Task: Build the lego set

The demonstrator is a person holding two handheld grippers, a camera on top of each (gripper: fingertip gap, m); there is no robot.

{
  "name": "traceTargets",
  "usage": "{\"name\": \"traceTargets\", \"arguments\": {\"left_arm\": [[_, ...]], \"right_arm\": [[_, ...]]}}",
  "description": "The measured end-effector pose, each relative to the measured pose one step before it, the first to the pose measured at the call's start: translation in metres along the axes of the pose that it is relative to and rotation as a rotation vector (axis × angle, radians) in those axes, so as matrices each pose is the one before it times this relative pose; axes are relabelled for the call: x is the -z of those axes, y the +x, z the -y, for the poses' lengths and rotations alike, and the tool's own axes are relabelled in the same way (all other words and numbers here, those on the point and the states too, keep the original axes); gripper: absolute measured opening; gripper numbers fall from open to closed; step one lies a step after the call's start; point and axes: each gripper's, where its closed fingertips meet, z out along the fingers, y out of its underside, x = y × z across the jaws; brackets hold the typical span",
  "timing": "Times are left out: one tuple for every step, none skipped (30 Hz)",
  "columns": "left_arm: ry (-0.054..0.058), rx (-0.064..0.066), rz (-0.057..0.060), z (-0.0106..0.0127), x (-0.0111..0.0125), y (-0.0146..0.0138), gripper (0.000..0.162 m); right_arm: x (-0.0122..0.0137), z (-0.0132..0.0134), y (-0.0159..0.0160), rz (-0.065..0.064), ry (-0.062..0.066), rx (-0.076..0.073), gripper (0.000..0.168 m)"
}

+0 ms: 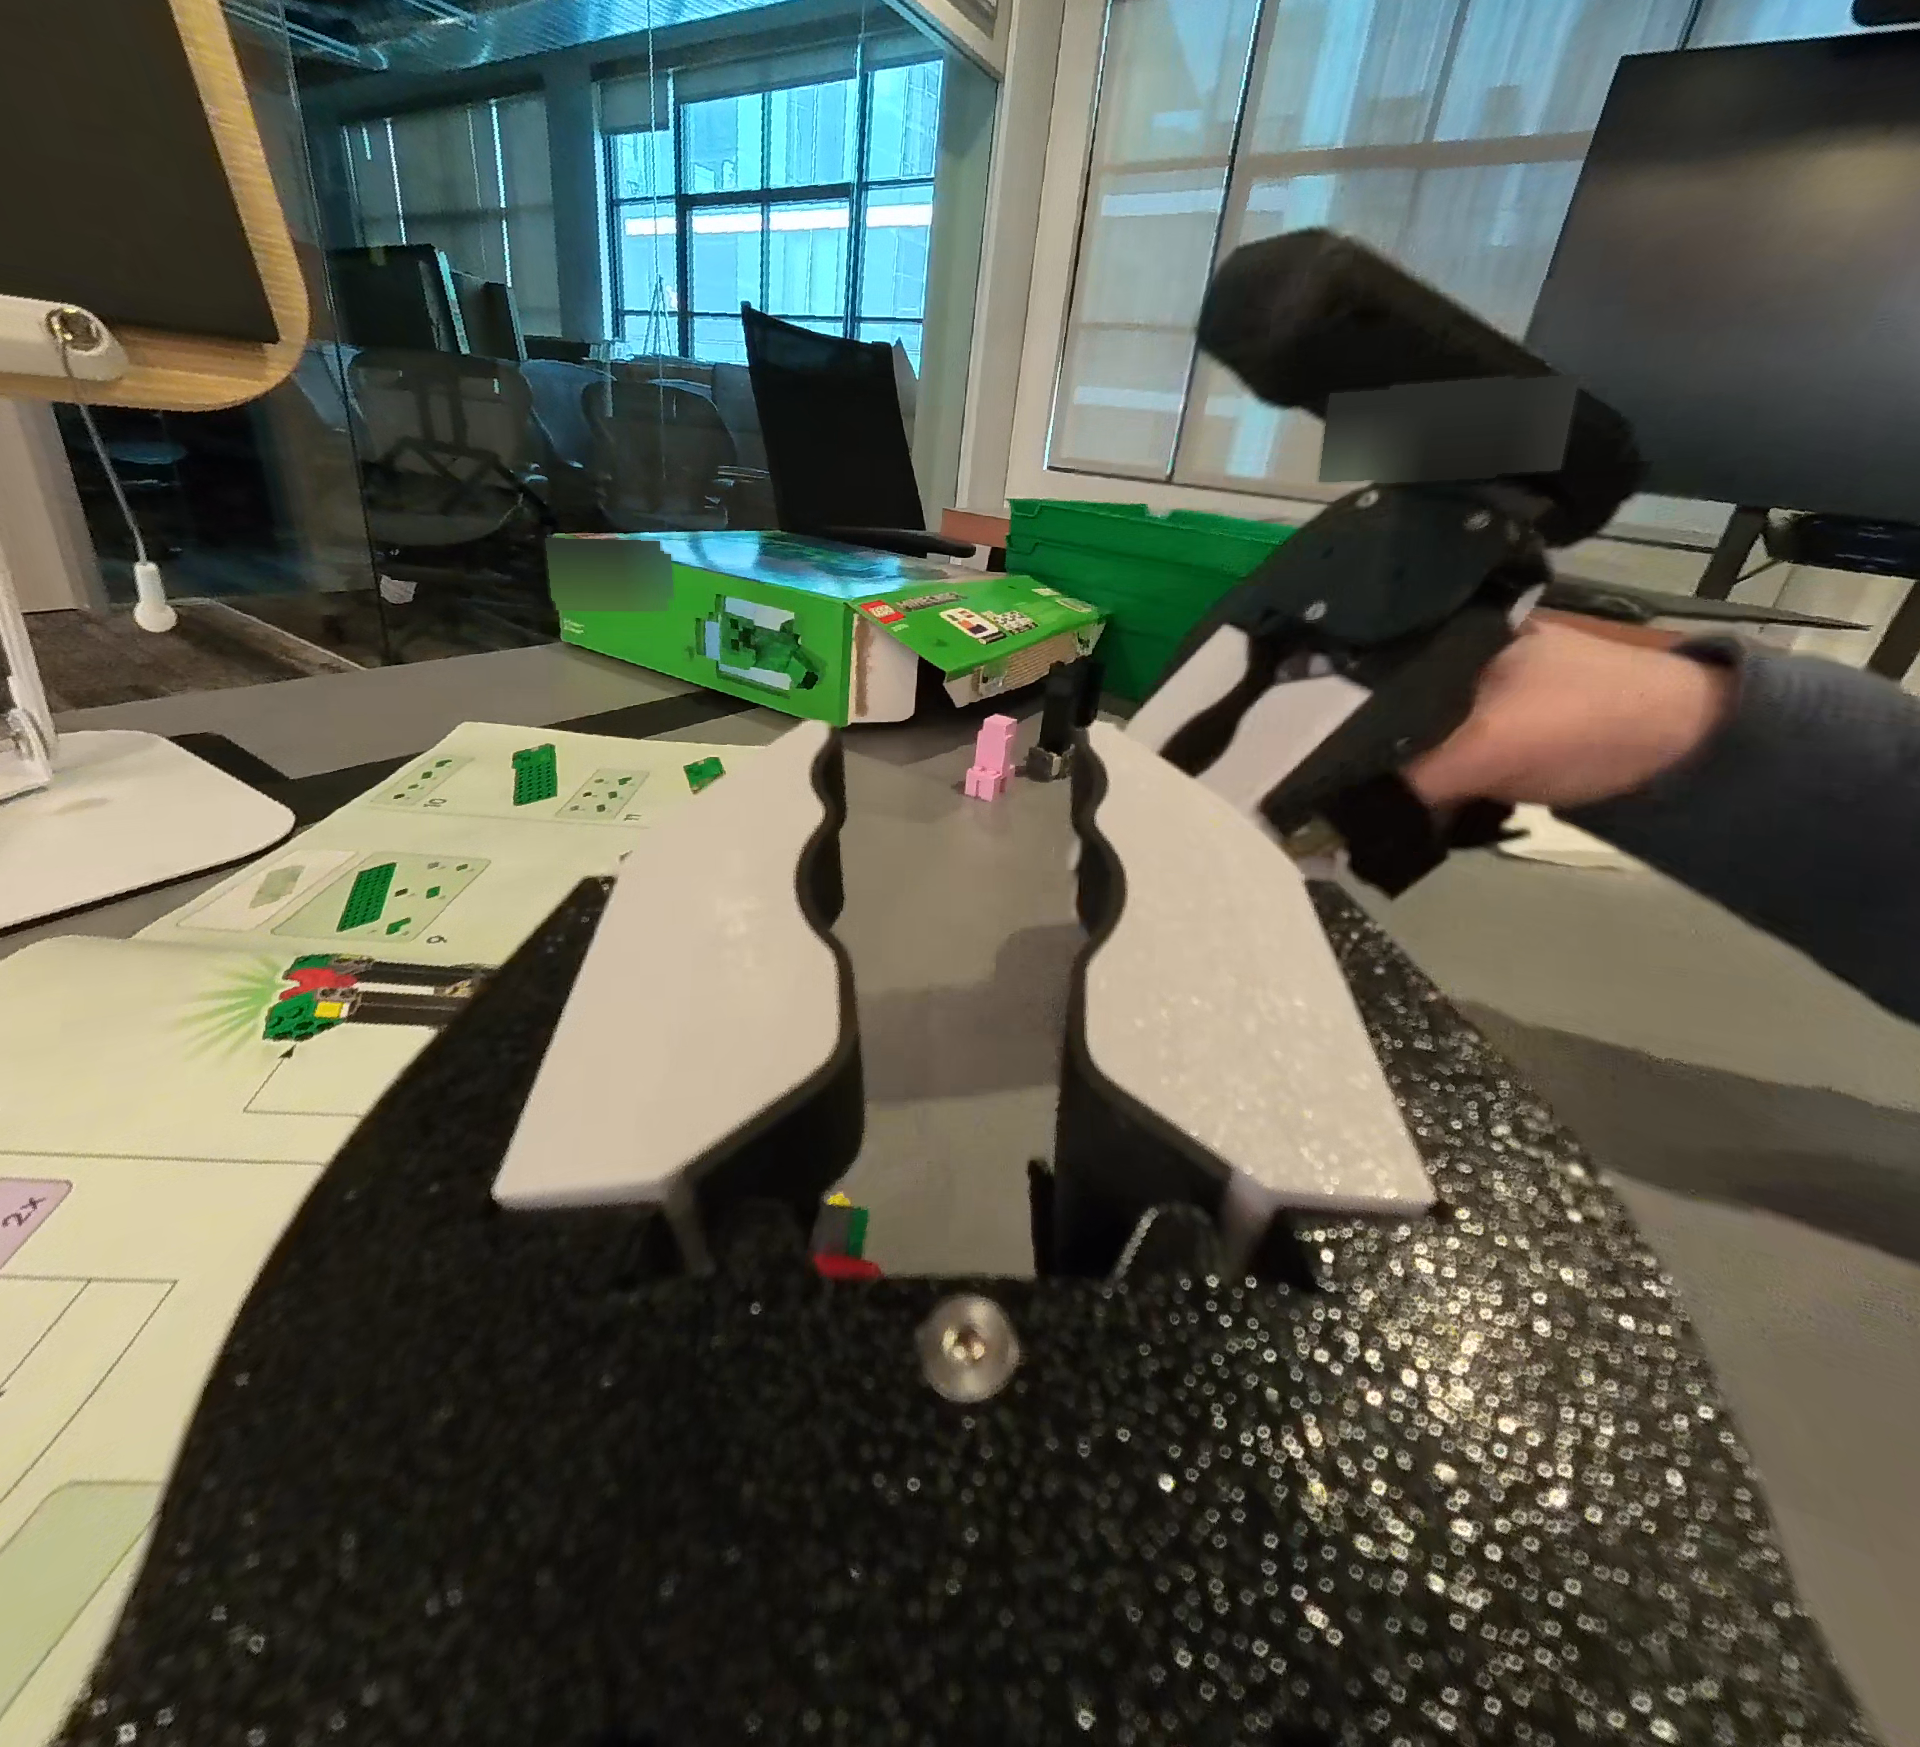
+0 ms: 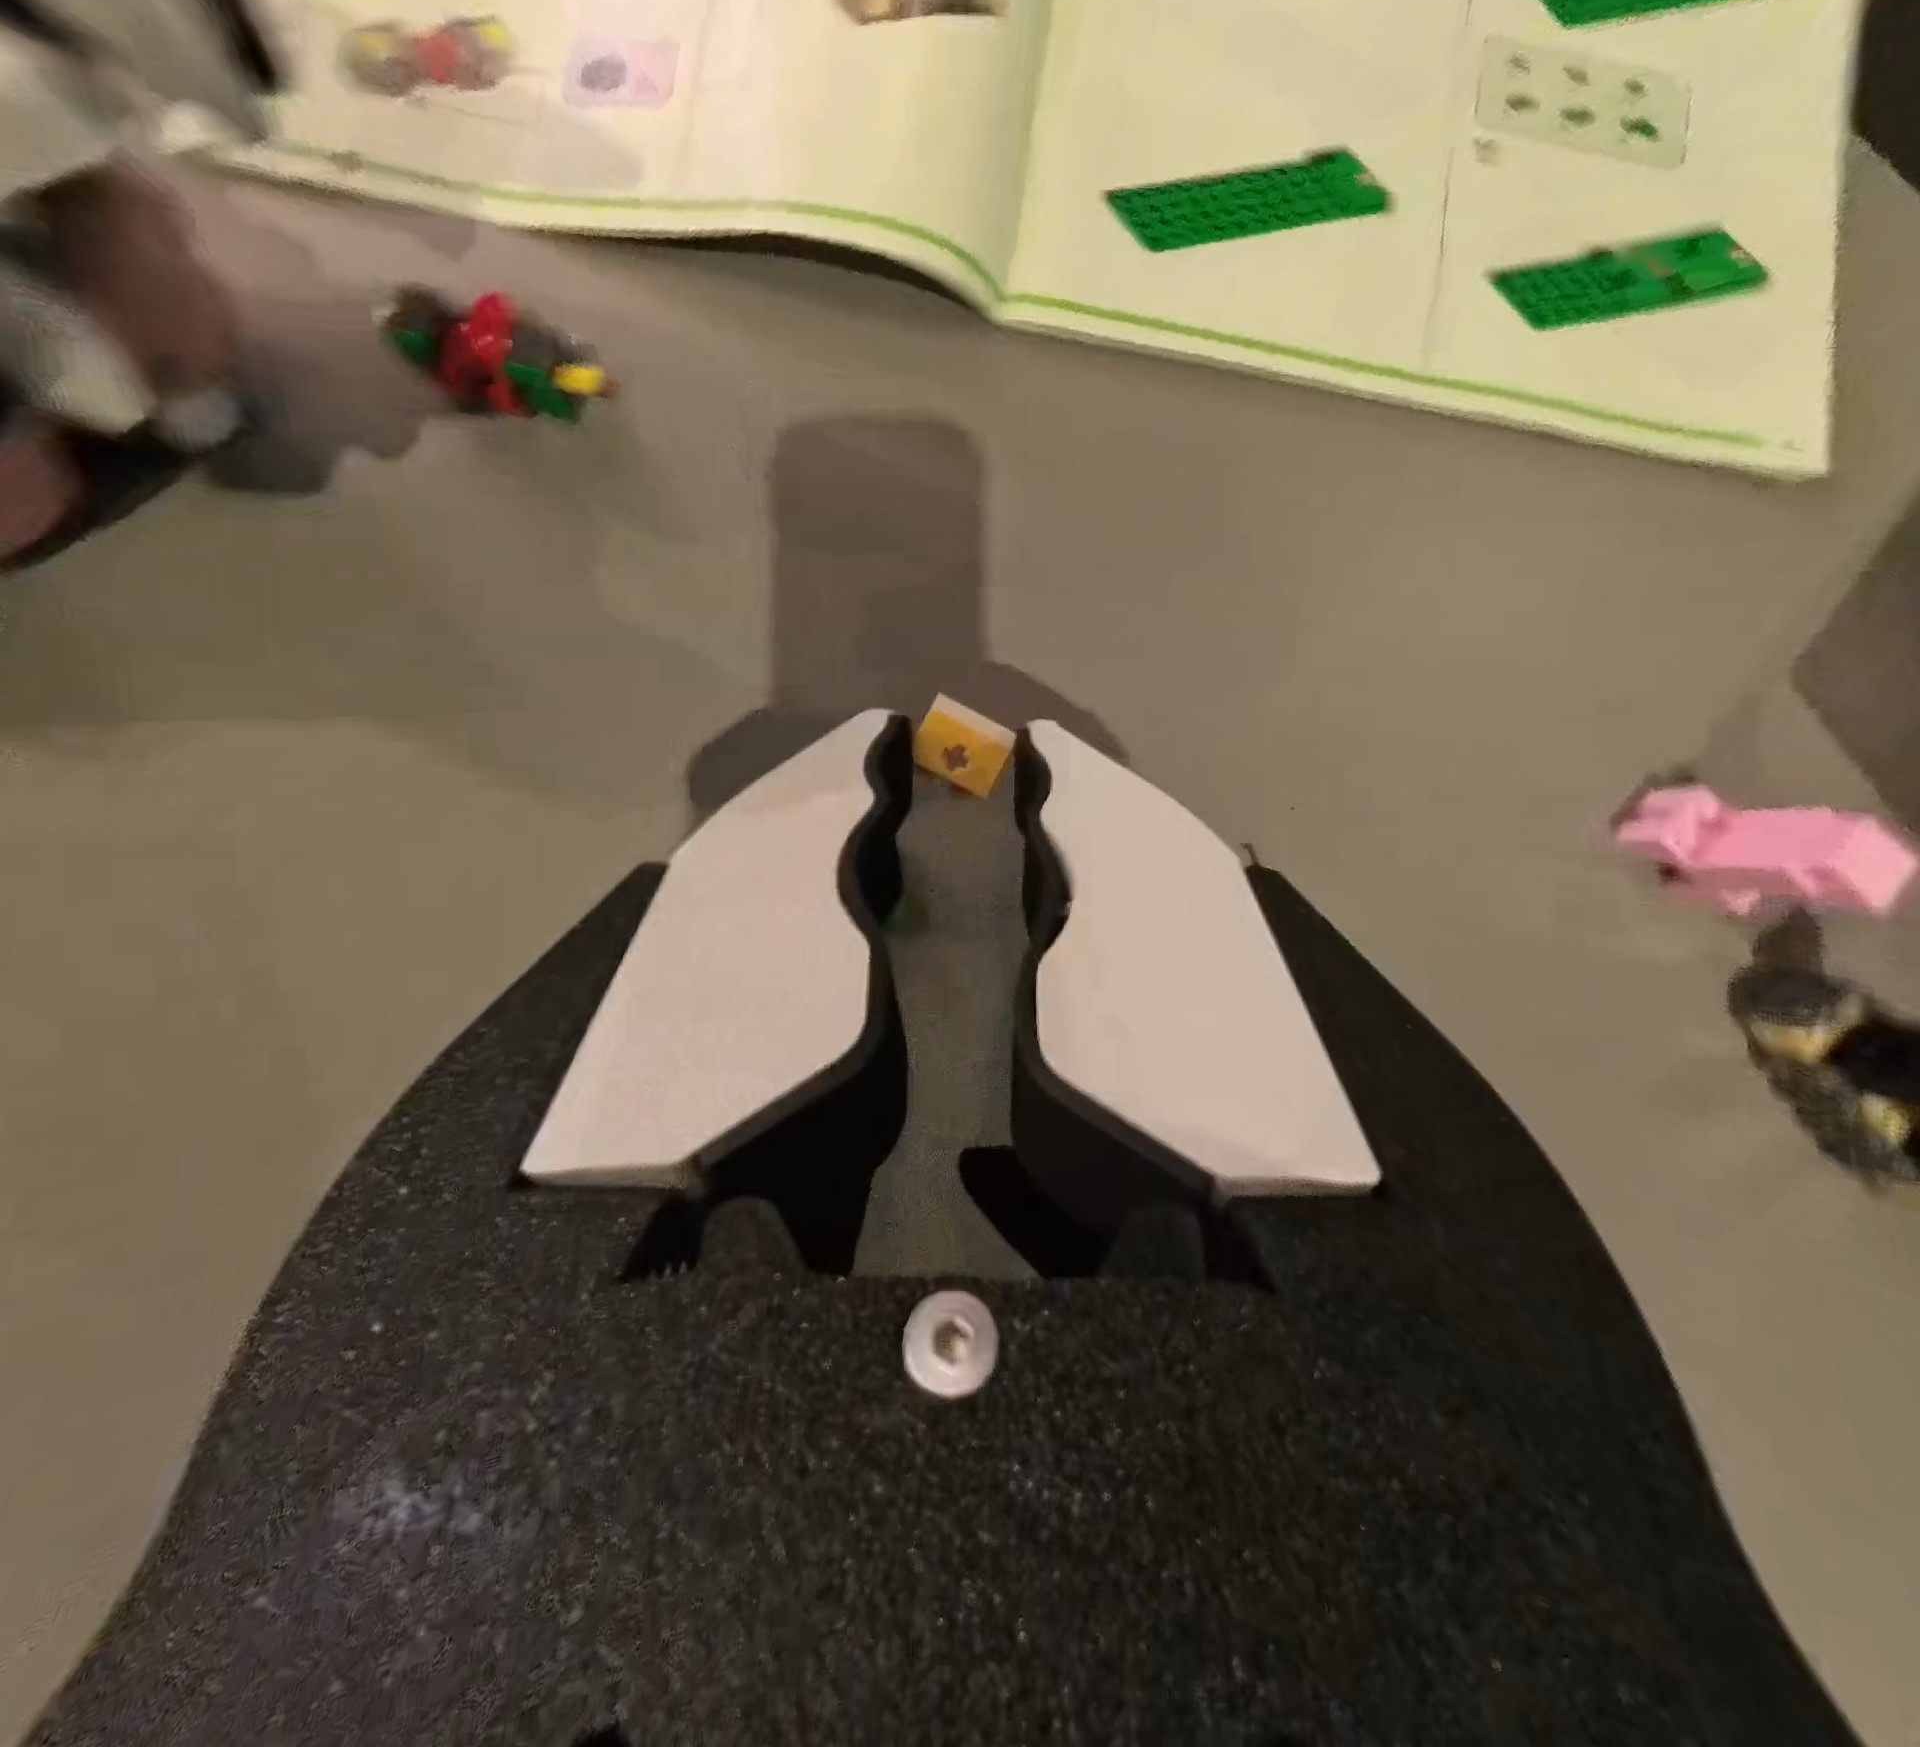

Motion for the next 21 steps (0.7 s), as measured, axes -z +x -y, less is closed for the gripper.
{"name": "traceTargets", "arguments": {"left_arm": [[0.0002,0.0028,-0.0018,0.00004,-0.00016,0.00004,0.042],[0.0000,0.0019,-0.0014,-0.00013,-0.00030,0.00005,0.042],[0.0001,0.0006,-0.0016,-0.00003,-0.00023,0.00025,0.041],[0.0004,-0.0004,-0.0019,-0.00001,-0.00024,0.00045,0.041],[0.0000,-0.0009,-0.0026,-0.00006,-0.00012,0.00054,0.041],[-0.0004,-0.0010,-0.0021,-0.00011,-0.00014,0.00034,0.041],[-0.0001,-0.0005,-0.0014,-0.00004,-0.00003,0.00024,0.041],[0.0004,0.0006,-0.0014,0.00008,0.00010,0.00018,0.041],[0.0009,0.0017,-0.0013,0.00007,0.00008,0.00001,0.041],[0.0013,0.0026,-0.0008,0.00016,0.00013,-0.00017,0.041],[0.0016,0.0031,-0.0003,0.00021,0.00011,-0.00019,0.041],[0.0015,0.0033,-0.0005,0.00021,0.00016,-0.00025,0.041],[0.0006,0.0038,-0.0012,0.00006,0.00010,-0.00007,0.040],[-0.0008,0.0035,-0.0020,-0.00018,-0.00006,0.00009,0.040],[-0.0016,0.0017,-0.0023,-0.00024,-0.00015,0.00028,0.040],[-0.0015,-0.0001,-0.0020,-0.00014,-0.00013,0.00027,0.040],[-0.0009,-0.0010,-0.0014,-0.00018,-0.00006,0.00038,0.040],[-0.0005,-0.0013,-0.0015,-0.00005,-0.00015,0.00047,0.039],[-0.0007,-0.0006,-0.0020,-0.00014,-0.00013,0.00035,0.039],[-0.0009,0.0003,-0.0024,-0.00017,-0.00011,0.00047,0.039],[-0.0012,0.0008,-0.0028,-0.00021,-0.00022,0.00037,0.039]], "right_arm": [[0.00819,-0.00215,-0.00536,0.0940,0.0177,0.0676,0.018],[0.00702,-0.00524,-0.01142,0.1151,0.0126,0.0886,0.018],[0.00456,-0.00605,-0.01112,0.0884,0.0124,0.0828,0.018],[0.00201,-0.00637,-0.00810,0.0498,0.0075,0.0619,0.018],[-0.00010,-0.00823,-0.01239,0.0674,-0.0151,0.0560,0.018],[-0.00193,-0.00776,-0.00789,0.0281,-0.0228,0.0433,0.018],[-0.00259,-0.00752,-0.00415,0.0012,-0.0285,0.0401,0.018],[-0.00269,-0.00760,-0.00322,-0.0006,-0.0348,0.0346,0.018],[-0.00289,-0.00572,-0.00085,-0.0090,-0.0276,0.0190,0.018],[-0.00275,-0.00290,-0.00199,0.0058,-0.0110,0.0021,0.018],[-0.00136,-0.00108,-0.00138,0.0071,-0.0027,-0.0153,0.018],[0.00080,-0.00003,-0.00122,0.0140,0.0023,-0.0251,0.020],[0.00293,0.00324,-0.00042,0.0172,0.0268,-0.0374,0.025],[0.00482,0.00537,0.00159,0.0122,0.0455,-0.0357,0.027],[0.00605,0.00523,0.00519,-0.0099,0.0500,-0.0285,0.029],[0.00607,0.00364,0.01037,-0.0457,0.0442,-0.0140,0.030],[0.00524,-0.00040,0.01534,-0.0814,0.0182,0.0107,0.031],[0.00329,-0.00464,0.01538,-0.0823,-0.0102,0.0264,0.033],[0.00135,-0.00740,0.01154,-0.0519,-0.0286,0.0292,0.034],[-0.00027,-0.00737,0.00888,-0.0268,-0.0315,0.0165,0.036],[-0.00141,-0.00489,0.00357,0.0160,-0.0173,0.0015,0.038]]}}
